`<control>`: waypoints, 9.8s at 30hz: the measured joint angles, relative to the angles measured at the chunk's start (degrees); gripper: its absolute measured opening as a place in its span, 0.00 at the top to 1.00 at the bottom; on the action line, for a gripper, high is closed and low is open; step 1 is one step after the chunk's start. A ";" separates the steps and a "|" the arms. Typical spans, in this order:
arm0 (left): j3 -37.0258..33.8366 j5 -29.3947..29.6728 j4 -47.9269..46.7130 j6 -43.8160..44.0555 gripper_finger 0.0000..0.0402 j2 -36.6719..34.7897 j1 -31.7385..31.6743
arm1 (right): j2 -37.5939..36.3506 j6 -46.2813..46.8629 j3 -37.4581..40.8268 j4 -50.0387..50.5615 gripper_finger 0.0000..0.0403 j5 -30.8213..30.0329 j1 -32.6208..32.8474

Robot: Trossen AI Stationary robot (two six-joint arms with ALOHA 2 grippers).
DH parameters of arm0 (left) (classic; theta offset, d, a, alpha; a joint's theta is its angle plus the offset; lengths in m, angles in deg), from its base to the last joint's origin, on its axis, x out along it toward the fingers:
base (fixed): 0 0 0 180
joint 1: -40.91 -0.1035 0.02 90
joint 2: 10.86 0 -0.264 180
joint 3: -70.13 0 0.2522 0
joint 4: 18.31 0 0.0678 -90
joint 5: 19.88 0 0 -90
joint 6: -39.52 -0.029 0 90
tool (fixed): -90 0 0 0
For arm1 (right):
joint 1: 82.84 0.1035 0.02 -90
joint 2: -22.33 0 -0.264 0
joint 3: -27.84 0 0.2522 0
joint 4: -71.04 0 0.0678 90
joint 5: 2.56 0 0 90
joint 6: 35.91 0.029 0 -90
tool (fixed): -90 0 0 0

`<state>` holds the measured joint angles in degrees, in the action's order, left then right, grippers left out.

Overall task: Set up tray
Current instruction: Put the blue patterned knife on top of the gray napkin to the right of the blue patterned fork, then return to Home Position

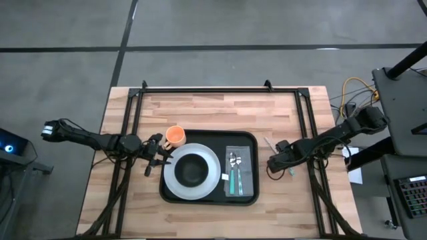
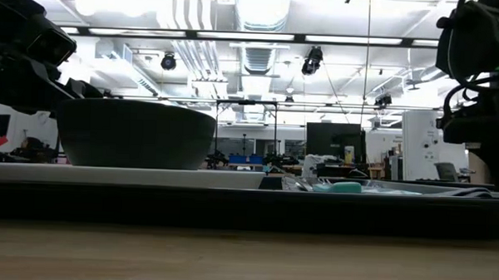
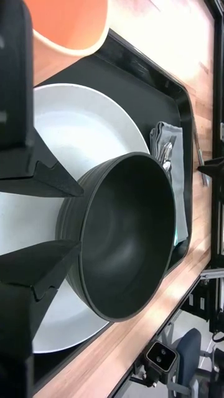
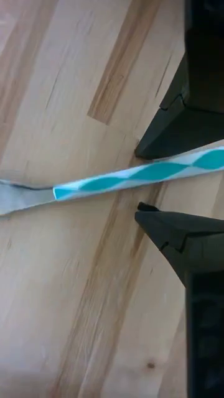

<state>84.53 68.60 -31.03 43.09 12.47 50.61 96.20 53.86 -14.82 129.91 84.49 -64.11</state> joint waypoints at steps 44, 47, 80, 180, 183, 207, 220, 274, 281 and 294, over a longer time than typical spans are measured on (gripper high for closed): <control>0.00 0.00 0.01 0.02 0.75 0.00 -0.01 | 10.83 15.84 -24.36 4.33 0.95 -3.86 0.01; 0.00 0.00 0.00 0.02 0.75 0.02 -0.02 | 15.08 15.72 -29.71 6.82 0.95 -3.47 0.11; 0.00 0.00 0.00 0.02 0.75 0.02 -0.02 | 38.53 24.51 -50.39 9.34 0.96 -0.08 4.70; 0.00 0.00 0.00 0.01 0.75 0.01 -0.01 | 34.45 -32.83 -49.58 -4.77 0.82 -17.11 3.99; 0.00 0.00 0.00 0.02 0.75 0.02 -0.02 | 34.45 -41.75 -49.62 -7.29 0.82 -24.44 4.01; 0.00 0.00 0.02 0.02 0.75 0.17 -0.01 | 20.68 -79.61 -27.04 -44.57 0.83 -19.23 -6.80; 0.00 0.00 0.00 0.01 0.75 0.26 -0.02 | 4.21 -80.40 -10.83 -63.75 0.79 -17.17 -14.48; 0.00 0.00 0.00 0.02 0.75 0.22 -0.02 | -25.96 -91.09 12.57 -74.23 0.82 -31.61 1.04; 0.00 0.00 0.02 0.02 0.75 0.23 -0.02 | -35.88 -96.66 19.30 -74.50 0.79 -21.50 -0.15; 0.00 0.00 0.00 0.00 0.75 0.22 -0.02 | -49.69 -95.88 25.85 -74.40 0.82 -7.57 -12.91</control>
<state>84.53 68.60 -31.03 43.10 12.69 50.59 46.51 -42.02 11.03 55.51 76.91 -77.01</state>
